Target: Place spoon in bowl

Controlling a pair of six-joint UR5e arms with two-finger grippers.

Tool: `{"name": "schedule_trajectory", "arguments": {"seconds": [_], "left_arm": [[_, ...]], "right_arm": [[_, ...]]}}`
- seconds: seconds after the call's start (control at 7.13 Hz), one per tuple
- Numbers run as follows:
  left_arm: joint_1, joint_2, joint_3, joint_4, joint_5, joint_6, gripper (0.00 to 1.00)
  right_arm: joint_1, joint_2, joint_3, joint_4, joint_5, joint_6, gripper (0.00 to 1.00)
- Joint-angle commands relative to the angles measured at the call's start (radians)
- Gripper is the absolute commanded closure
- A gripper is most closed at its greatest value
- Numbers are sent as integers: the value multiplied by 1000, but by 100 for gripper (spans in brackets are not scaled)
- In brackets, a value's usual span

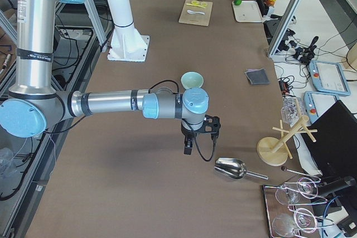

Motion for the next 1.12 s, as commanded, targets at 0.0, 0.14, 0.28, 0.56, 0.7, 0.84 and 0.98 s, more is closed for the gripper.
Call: {"name": "schedule_trajectory", "arguments": {"seconds": [0.0, 0.14, 0.28, 0.56, 0.7, 0.84, 0.98], "left_arm": [[1, -1, -1, 0, 0, -1, 2], [1, 1, -1, 0, 0, -1, 2], [1, -1, -1, 0, 0, 1, 2], [1, 1, -1, 0, 0, 2, 2], [1, -1, -1, 0, 0, 1, 2], [2, -5, -1, 0, 0, -2, 2], [2, -13, -19, 0, -2, -4, 2]], "right_arm": [[0, -2, 0, 0, 1, 1, 0], [0, -2, 2, 0, 1, 4, 0], [-1, 1, 2, 2, 1, 6, 0], [-1, 1, 2, 2, 0, 6, 0], [0, -1, 3, 2, 1, 7, 0], [-1, 2, 6, 2, 1, 9, 0], [-1, 11, 30, 8, 3, 9, 0]]}}
